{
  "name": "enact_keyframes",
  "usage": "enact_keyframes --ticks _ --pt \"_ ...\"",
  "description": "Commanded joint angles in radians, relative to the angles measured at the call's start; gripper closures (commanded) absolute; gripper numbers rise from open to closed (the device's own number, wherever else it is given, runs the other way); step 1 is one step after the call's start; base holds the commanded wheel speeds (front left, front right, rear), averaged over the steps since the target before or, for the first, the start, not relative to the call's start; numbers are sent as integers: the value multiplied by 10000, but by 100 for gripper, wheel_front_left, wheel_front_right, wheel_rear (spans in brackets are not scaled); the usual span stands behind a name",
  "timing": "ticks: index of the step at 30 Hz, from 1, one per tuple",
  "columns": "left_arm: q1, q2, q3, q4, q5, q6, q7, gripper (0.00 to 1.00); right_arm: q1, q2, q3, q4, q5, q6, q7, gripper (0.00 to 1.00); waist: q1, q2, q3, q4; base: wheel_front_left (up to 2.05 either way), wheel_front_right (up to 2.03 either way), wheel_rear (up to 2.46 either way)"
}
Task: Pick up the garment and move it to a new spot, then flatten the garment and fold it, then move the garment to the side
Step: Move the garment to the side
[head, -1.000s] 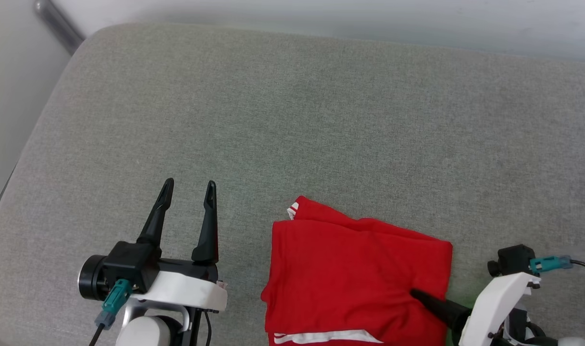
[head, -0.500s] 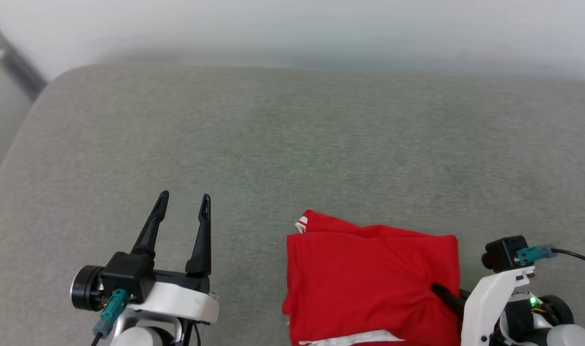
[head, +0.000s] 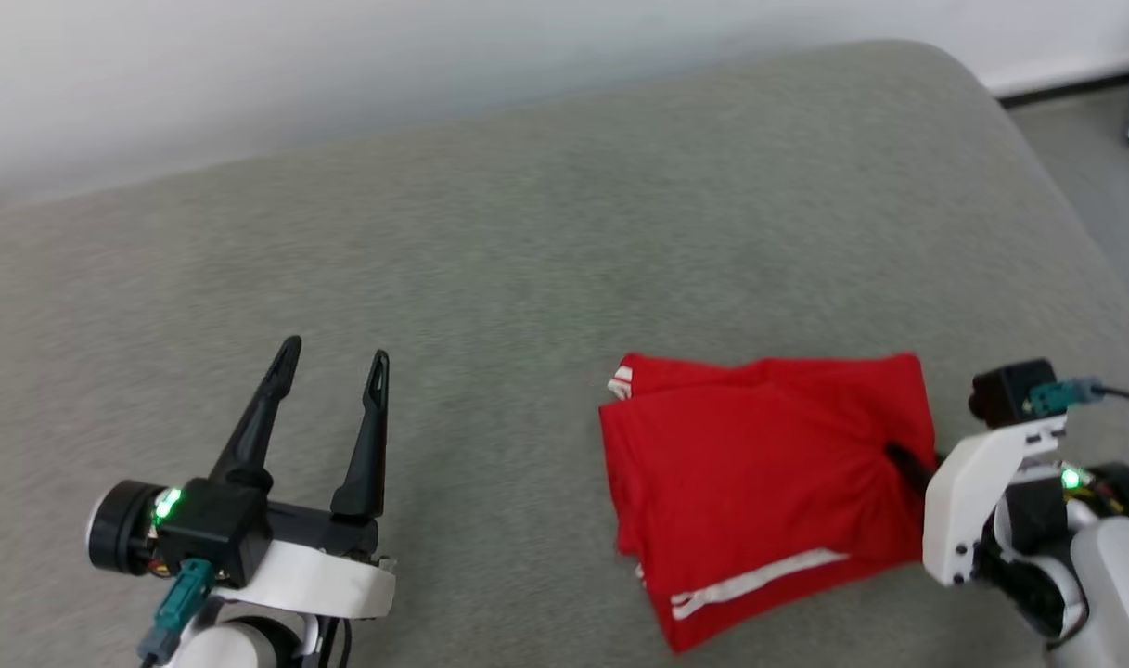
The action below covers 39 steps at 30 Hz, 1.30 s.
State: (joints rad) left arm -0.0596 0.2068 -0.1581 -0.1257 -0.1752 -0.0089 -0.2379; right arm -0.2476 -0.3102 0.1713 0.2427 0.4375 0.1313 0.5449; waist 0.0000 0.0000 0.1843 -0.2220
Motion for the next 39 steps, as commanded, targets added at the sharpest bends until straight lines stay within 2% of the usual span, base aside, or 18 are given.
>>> enact_keyframes --ticks 1,5,10,14,21,25,29,30,31,32,39 --pt "-200 160 -6 -319 95 -63 170 0 -639 -76 -1 370 -152 -9 -346 100 0 0 980 -1639 0 0 0" --pt "-569 516 30 -1173 253 -127 606 0 -1885 -106 -215 1342 -290 -9 -1196 100 0 0 1958 -2314 0 0 0" --pt "-1292 971 -6 -2095 464 -367 1178 0 -3385 -310 -595 2527 -669 -9 -2200 100 0 0 3253 -2604 0 0 0" --pt "-1878 1230 -171 -2622 614 -554 1581 0 -4421 -703 -991 3306 -1116 -10 -2741 100 0 0 4064 -2569 0 0 0" --pt "-2606 1404 -542 -3097 733 -772 1928 0 -5442 -1275 -2335 4506 -2220 -12 -3813 100 0 0 4865 -2324 0 0 0" --pt "-2738 1446 -698 -3226 754 -793 2017 0 -5743 -1257 -2760 4921 -2775 -12 -4656 100 0 0 5012 -2189 0 0 0" --pt "-2760 1455 -754 -3211 737 -785 2040 0 -5815 -1003 -3095 5427 -3094 -10 -4950 100 0 0 5032 -2071 0 0 0" --pt "-2773 1437 -775 -3196 728 -775 2027 0 -5843 -930 -3173 5581 -3231 -10 -5032 87 0 0 5019 -2021 0 0 0" --pt "-2778 1434 -780 -3188 722 -761 2015 0 -5868 -843 -3257 5744 -3338 -10 -5121 64 0 0 5008 -1976 0 0 0" --pt "-2790 1429 -787 -3170 711 -750 1994 0 -5883 -787 -3338 5876 -3466 -9 -5211 2 0 0 4993 -1932 0 0 0" --pt "-2654 1295 -903 -2875 606 -675 1755 0 -5961 -710 -4074 6271 -4484 -10 -6035 0 0 0 4544 -1659 0 0 0"
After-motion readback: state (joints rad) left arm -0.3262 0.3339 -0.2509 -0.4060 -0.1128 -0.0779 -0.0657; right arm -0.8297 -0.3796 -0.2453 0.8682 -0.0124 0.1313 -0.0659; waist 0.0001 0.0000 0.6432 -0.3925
